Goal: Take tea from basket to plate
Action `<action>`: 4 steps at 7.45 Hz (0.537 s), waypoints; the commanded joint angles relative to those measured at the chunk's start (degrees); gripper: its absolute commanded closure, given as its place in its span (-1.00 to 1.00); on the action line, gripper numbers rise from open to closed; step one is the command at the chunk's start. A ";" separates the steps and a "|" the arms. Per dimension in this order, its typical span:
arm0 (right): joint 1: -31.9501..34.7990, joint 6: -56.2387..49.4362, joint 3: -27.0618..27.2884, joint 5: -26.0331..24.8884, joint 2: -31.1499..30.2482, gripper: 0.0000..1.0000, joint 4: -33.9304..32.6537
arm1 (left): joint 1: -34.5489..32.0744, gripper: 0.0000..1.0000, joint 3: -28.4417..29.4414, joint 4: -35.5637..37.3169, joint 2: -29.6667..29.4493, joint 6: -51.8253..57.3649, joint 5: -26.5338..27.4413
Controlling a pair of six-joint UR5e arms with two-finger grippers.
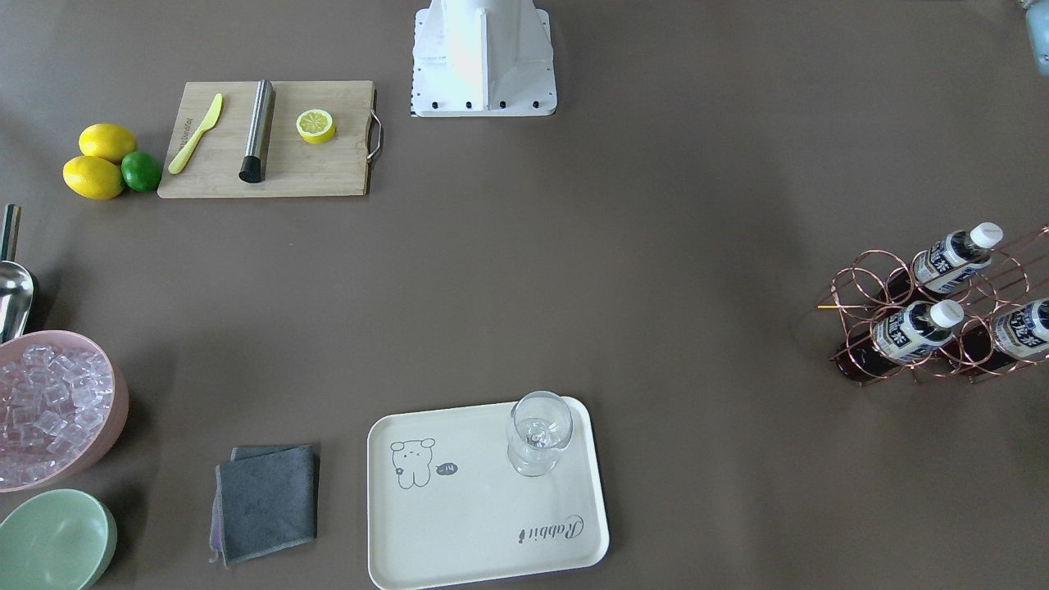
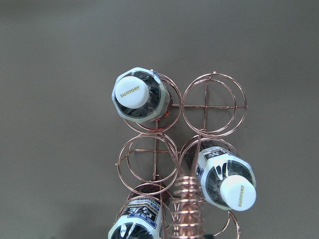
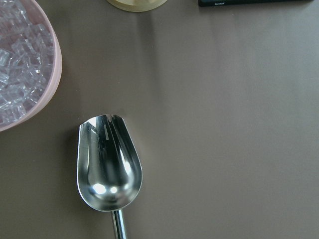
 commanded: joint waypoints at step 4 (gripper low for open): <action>-0.22 -0.01 0.00 0.00 0.00 -1.00 0.08 | -1.26 1.00 -1.70 0.55 -0.91 -0.20 0.44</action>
